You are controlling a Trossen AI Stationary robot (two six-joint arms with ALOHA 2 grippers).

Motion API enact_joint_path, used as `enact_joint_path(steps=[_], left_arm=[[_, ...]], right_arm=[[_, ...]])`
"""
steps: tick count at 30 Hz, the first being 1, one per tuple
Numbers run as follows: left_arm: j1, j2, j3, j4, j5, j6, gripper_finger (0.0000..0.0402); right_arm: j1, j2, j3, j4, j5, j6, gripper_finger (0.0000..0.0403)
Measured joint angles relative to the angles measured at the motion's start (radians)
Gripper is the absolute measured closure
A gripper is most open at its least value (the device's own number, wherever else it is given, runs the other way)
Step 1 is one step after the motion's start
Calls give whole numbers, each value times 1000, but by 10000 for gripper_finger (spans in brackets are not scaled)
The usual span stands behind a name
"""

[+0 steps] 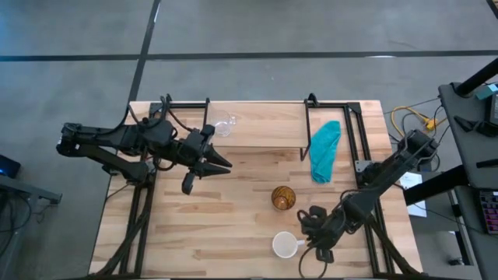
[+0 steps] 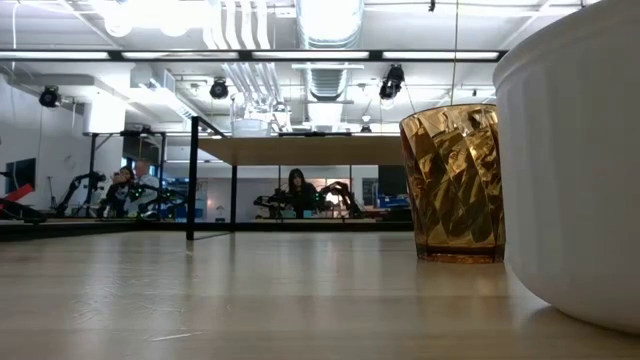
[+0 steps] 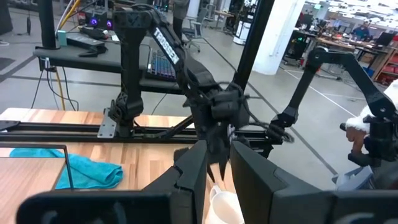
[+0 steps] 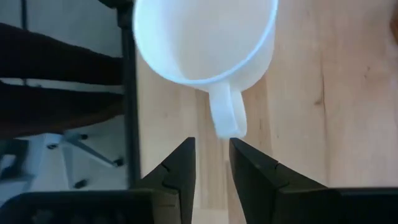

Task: Stack small to large cups/mugs on shelf
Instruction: Put the white mug on the shelf

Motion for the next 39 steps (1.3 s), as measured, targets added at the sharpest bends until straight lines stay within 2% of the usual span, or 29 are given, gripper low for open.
enact_joint_path(steps=[10,14,25,39], left_arm=[[0,-2,3,0,3,2,343],[0,-3,2,0,4,2,343],[0,-9,1,0,22,4,343],[0,-23,4,-6,28,6,343]], right_arm=[[-6,158,101,-4,3,-36,309],[-6,187,154,-74,9,-38,309],[-8,188,177,-96,72,38,309],[-8,188,177,-25,72,66,309]])
